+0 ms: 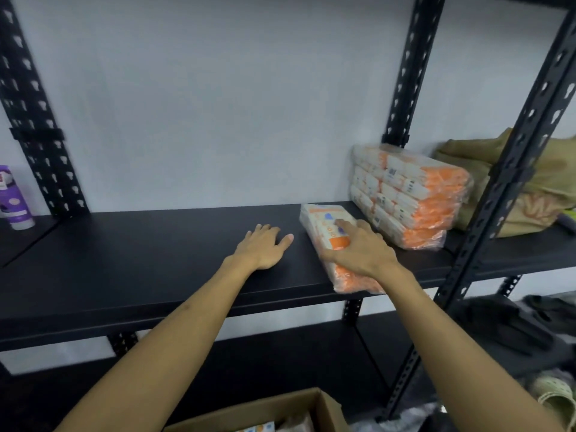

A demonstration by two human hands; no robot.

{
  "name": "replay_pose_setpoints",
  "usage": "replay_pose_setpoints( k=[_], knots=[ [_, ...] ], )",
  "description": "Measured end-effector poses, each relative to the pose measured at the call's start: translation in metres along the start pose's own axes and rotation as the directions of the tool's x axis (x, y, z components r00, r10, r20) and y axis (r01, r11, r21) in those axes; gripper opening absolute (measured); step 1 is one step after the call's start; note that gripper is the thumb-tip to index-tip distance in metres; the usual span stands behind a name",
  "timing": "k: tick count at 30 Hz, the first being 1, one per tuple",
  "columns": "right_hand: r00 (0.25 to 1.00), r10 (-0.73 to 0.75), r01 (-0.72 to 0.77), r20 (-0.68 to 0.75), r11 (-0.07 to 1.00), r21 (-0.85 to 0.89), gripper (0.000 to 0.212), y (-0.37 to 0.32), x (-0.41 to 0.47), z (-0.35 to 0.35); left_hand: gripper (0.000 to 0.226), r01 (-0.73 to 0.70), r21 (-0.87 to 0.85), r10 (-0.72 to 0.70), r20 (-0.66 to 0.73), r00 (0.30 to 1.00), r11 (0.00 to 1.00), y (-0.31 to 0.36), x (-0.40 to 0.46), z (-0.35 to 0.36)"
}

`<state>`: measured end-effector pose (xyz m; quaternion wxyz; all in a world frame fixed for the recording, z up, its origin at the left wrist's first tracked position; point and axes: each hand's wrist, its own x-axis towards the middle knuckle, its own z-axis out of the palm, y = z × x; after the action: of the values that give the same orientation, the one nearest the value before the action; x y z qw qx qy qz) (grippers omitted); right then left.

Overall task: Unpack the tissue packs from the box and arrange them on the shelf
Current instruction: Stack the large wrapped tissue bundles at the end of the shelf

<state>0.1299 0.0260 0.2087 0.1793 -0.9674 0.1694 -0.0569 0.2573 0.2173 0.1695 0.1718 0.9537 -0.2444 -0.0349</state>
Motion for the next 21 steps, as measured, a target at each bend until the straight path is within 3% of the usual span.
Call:
replay_pose_setpoints(
  k=[3, 8, 13, 21],
  knots=[
    [0.994, -0.010, 0.014, -0.111, 0.999, 0.033, 0.090, 0.003, -0.002, -0.001, 0.066, -0.002, -0.017, 0.002, 0.007, 1.000, 1.000, 0.014, 0.023, 0.011],
    [0.988, -0.008, 0.026, -0.155, 0.993, 0.117, 0.083, 0.007, 0.005, -0.020, 0.070, 0.096, -0.141, -0.101, -0.027, 0.995, 0.985, 0.023, 0.046, 0.014],
    [0.947, -0.068, 0.137, -0.315, 0.970, 0.202, 0.079, -0.012, 0.020, -0.070, 0.084, 0.126, 0.052, -0.125, -0.014, 0.992, 0.991, 0.020, 0.054, 0.031],
    [0.879, -0.123, 0.219, -0.461, 0.963, 0.160, 0.077, -0.018, 0.070, -0.174, 0.090, 0.110, 0.093, -0.106, -0.053, 0.993, 0.990, 0.019, 0.058, 0.037]
  ],
)
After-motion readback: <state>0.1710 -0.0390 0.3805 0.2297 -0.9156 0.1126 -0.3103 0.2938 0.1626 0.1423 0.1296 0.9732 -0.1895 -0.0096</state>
